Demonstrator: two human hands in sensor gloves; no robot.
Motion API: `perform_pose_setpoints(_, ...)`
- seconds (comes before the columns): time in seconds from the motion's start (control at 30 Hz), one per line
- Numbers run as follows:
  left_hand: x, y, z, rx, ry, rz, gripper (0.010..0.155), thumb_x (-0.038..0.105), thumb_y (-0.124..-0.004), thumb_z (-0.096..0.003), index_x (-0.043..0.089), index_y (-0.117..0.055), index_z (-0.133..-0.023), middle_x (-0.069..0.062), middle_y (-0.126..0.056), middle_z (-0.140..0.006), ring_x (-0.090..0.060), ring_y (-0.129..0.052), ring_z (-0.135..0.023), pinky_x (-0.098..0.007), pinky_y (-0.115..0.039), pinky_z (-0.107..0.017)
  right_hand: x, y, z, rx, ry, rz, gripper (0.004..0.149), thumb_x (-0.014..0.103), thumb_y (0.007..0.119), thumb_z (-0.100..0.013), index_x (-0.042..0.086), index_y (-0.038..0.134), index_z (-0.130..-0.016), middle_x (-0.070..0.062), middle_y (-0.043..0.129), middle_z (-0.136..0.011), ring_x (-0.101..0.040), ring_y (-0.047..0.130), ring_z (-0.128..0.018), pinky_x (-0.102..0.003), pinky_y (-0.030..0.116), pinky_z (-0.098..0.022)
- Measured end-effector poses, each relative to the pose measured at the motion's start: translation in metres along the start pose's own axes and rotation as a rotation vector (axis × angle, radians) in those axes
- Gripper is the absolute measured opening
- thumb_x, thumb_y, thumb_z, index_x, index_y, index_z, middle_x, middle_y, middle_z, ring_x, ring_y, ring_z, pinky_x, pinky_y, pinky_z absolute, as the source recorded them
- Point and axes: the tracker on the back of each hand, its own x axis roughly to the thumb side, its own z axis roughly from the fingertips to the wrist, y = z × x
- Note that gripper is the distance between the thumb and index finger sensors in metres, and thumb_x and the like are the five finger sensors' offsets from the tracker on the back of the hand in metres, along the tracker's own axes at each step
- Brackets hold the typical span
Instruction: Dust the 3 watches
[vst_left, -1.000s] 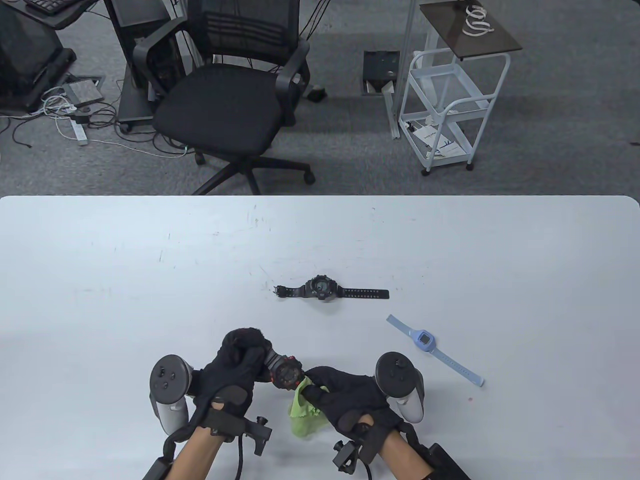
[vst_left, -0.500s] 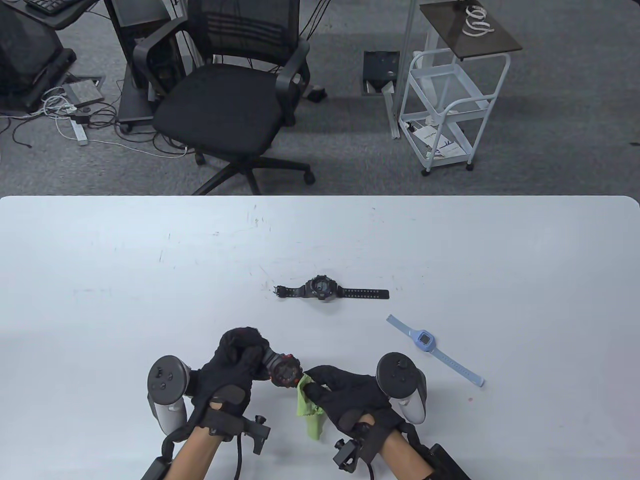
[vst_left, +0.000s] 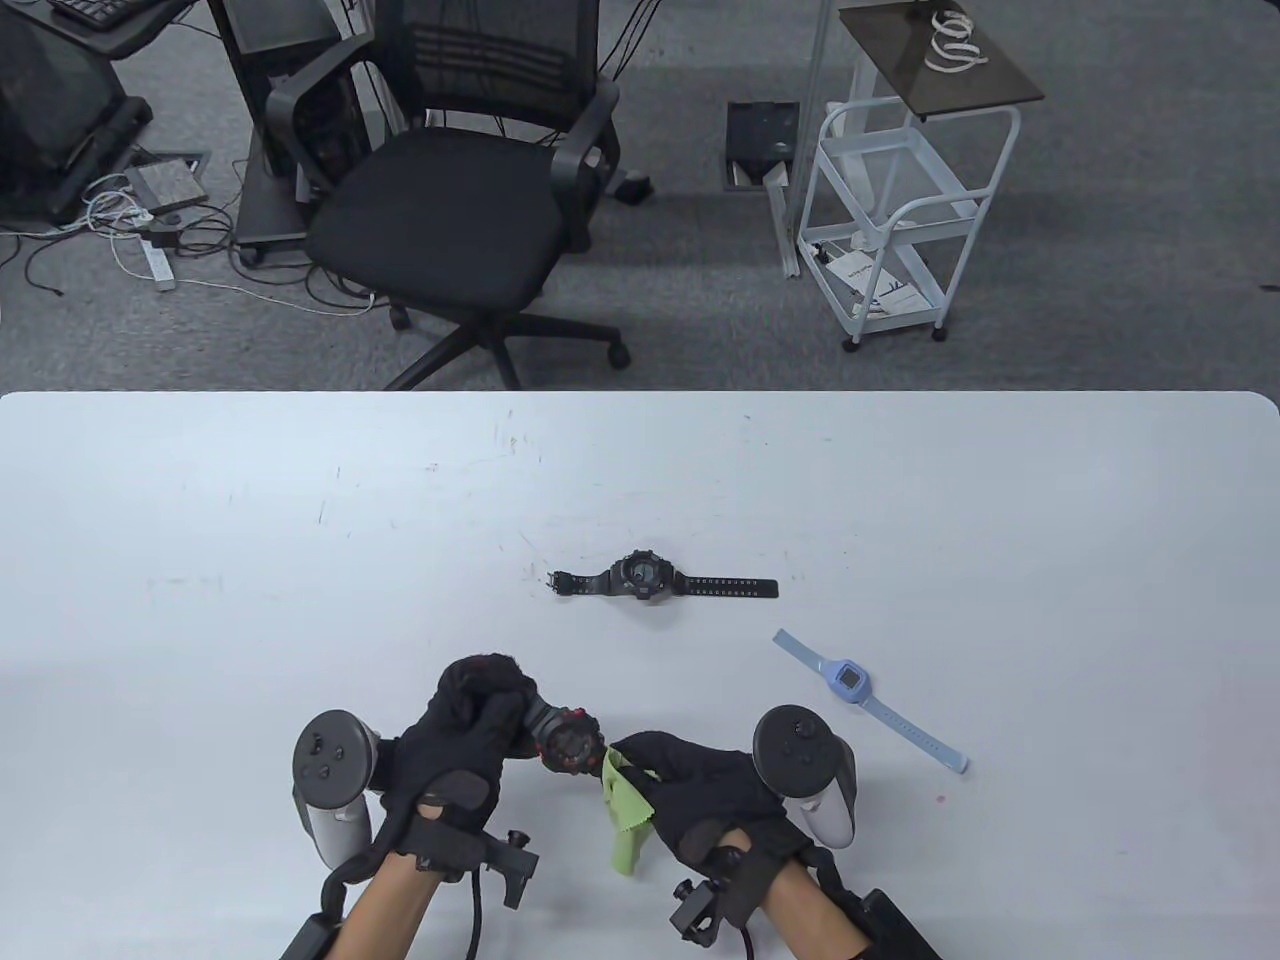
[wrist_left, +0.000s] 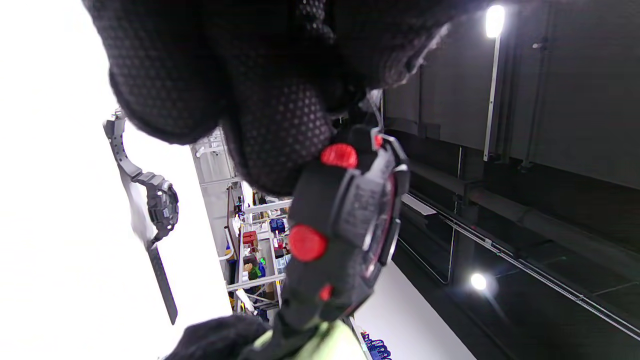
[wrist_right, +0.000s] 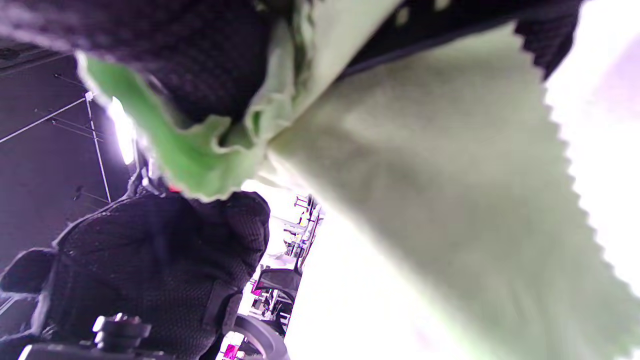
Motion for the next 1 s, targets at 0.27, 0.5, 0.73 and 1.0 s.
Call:
perform_pose_setpoints(0.27, -0.0027, 0.0002, 0.0007, -0.009, 0.016, 0.019, 0.045, 0.03, -0.079, -0.0495, 0.017, -0.074, -0.092, -0.006, -0.094, -0.083, -0.023, -0.112, -0.049, -0.051, -0.092, -0.045, 0.0003, -0.0009, 0.0015, -0.055, -0.002, 0.014, 0.045, 0.051, 0.085, -0.046, 0.016, 0.102, -0.068, -0.001, 0.105, -0.051, -0.021, 0.105, -0.044, -0.055, 0.082, -0.044)
perform_pose_setpoints(0.5, 0.0027, 0.0024, 0.0021, 0.018, -0.014, -0.014, 0.044, 0.03, -0.079, -0.0483, 0.017, -0.075, -0.091, -0.005, -0.096, -0.08, -0.022, -0.112, -0.048, -0.05, -0.093, -0.045, -0.0014, 0.0006, 0.0006, -0.008, 0.018, 0.009, 0.045, 0.043, 0.085, -0.046, 0.015, 0.097, -0.079, -0.004, 0.103, -0.062, -0.024, 0.103, -0.053, -0.057, 0.08, -0.047)
perform_pose_setpoints(0.73, 0.0012, 0.0041, 0.0011, 0.02, -0.008, -0.005, 0.044, 0.029, -0.079, -0.0484, 0.017, -0.075, -0.091, -0.006, -0.095, -0.08, -0.022, -0.112, -0.048, -0.051, -0.093, -0.045, -0.0005, -0.0015, 0.001, -0.011, -0.001, 0.032, 0.044, 0.048, 0.085, -0.046, 0.015, 0.101, -0.071, -0.003, 0.104, -0.055, -0.023, 0.104, -0.048, -0.057, 0.081, -0.046)
perform_pose_setpoints(1.0, 0.0001, 0.0071, 0.0009, 0.034, -0.003, -0.002, 0.044, 0.03, -0.079, -0.0485, 0.017, -0.075, -0.091, -0.006, -0.095, -0.08, -0.022, -0.112, -0.048, -0.05, -0.093, -0.045, -0.0004, -0.003, 0.0017, -0.018, 0.013, 0.047, 0.045, 0.049, 0.087, -0.047, 0.014, 0.102, -0.07, -0.002, 0.105, -0.051, -0.021, 0.105, -0.044, -0.055, 0.082, -0.044)
